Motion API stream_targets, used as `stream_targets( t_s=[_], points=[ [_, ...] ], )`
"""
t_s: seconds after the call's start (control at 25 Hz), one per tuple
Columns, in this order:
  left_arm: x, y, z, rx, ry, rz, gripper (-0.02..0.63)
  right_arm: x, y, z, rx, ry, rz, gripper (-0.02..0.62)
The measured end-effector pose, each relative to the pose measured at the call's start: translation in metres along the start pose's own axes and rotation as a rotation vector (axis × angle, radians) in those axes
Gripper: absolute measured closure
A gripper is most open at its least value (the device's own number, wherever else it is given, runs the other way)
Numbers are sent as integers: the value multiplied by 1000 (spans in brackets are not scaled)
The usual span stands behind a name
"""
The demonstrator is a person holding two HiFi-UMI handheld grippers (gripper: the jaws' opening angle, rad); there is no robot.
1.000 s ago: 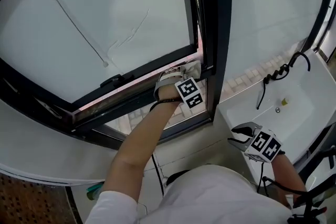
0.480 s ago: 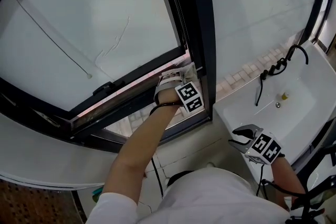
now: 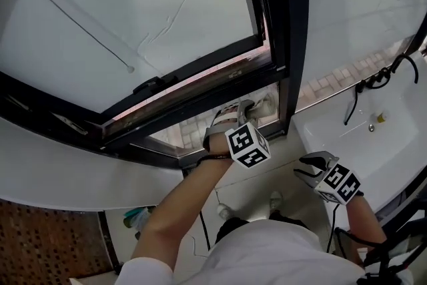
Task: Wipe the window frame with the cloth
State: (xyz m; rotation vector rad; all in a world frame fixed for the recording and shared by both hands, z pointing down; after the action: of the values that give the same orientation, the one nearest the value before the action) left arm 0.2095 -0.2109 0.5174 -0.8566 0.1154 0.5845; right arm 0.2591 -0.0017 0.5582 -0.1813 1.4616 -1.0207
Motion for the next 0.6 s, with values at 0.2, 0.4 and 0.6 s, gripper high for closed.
stream_targets(
  t_s=[0.2, 0.4, 0.6],
  points=[
    [-60, 64, 17, -25, 258, 60, 514, 37, -14, -2, 3, 42, 58, 469],
    [-144, 147, 32, 9, 586, 138, 514, 68, -19, -24, -40, 77, 132, 471],
    [-220, 242, 43, 131, 795, 202, 514, 88, -12, -71, -131, 40, 234, 472]
  ],
)
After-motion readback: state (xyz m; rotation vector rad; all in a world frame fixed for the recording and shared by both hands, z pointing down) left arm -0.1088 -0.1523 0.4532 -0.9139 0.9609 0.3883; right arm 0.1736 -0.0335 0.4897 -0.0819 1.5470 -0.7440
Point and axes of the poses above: the fingertips, and each gripper's own axes: y backward along the fingers, z to its right, x out of its top, the point moved 6 cm from there along y, backward along the fingers, and after that the axes turned 3 degrees about -z, right-handed, at the moved point
